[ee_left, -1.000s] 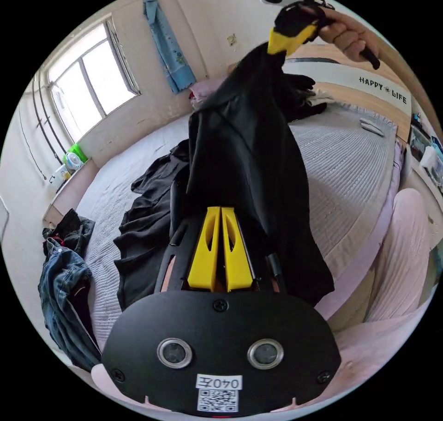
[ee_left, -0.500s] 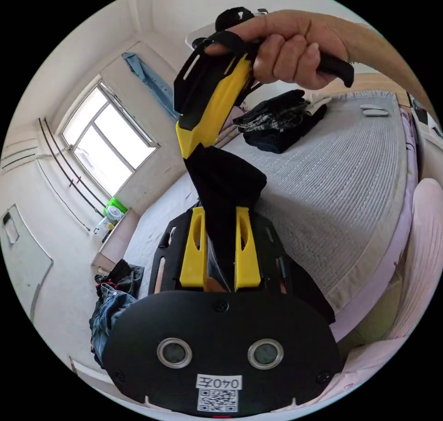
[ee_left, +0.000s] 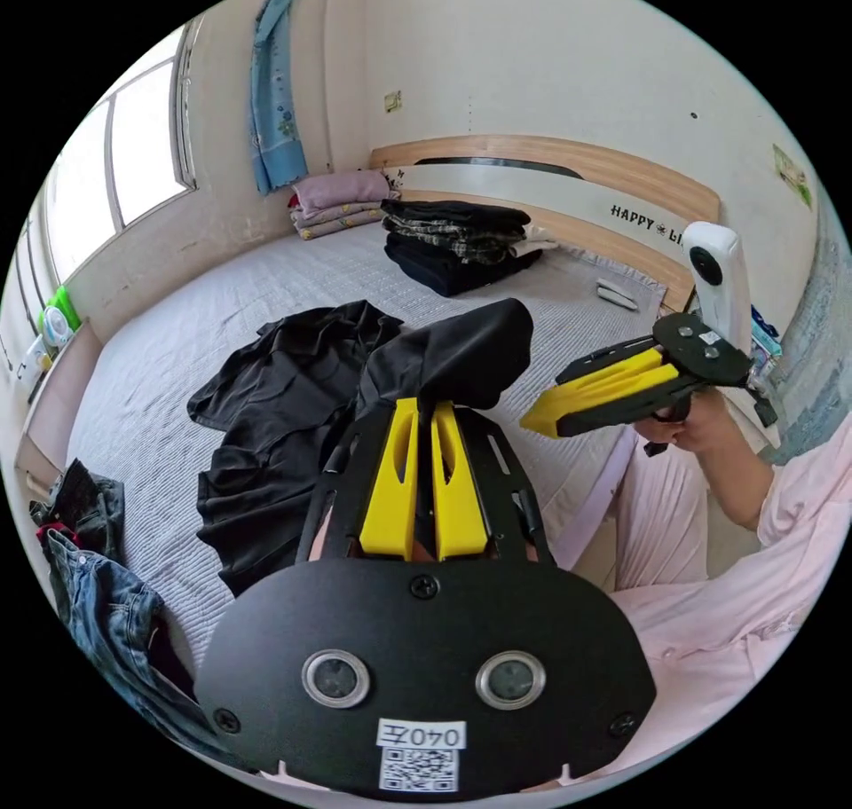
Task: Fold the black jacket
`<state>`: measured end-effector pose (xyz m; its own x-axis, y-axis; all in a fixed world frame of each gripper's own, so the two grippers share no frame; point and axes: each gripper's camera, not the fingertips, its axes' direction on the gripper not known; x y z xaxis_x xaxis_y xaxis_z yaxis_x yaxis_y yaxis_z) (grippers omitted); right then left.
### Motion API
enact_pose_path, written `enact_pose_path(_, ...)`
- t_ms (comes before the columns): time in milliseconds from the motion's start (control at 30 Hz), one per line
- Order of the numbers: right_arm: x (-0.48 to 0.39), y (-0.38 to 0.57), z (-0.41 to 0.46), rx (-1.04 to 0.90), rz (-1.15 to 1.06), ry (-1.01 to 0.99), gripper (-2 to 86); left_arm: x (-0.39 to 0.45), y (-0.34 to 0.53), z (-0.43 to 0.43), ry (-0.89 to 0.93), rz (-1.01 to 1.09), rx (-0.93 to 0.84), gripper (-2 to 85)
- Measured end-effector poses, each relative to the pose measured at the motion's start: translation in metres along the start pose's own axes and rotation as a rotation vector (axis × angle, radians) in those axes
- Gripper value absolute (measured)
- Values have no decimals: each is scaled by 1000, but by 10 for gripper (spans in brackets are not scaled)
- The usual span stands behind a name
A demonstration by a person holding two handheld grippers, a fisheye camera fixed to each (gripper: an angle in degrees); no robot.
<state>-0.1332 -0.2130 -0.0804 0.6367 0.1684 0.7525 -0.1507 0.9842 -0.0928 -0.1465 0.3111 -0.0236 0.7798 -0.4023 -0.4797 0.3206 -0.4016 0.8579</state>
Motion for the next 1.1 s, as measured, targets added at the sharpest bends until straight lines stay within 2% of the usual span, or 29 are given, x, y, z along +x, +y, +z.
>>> enact_pose_path(67,-8,-3,11,63,1,36,-10,-12,6,6,27,-6,-1,-9)
enact_pose_path(200,20,-21,11,231,176,167,-10,-55,21,14,92,-63,6,-9)
enact_pose_path(333,41,-49,14,166,160,52,-10,-127,41,28,322,-233,41,-9)
enact_pose_path(433,24,-48,3,196,113,135,-10,-167,61,42,418,-333,71,-9)
enact_pose_path(633,-20,-37,16,28,-38,-39,-9,-198,85,56,419,-354,81,-9)
enact_pose_path(700,-31,-43,39,-41,-63,34,-7,-200,87,57,413,-341,78,-9)
enact_pose_path(800,-27,-51,49,40,-1,150,3,-196,92,58,378,-294,66,-9)
enact_pose_path(867,-20,-58,54,33,34,141,27,-190,96,57,359,-255,58,-9)
enact_pose_path(900,-14,-62,58,12,52,97,59,-186,99,57,341,-231,51,-9)
enact_pose_path(1100,12,-67,49,-6,104,-182,78,-177,118,58,280,-156,34,-9)
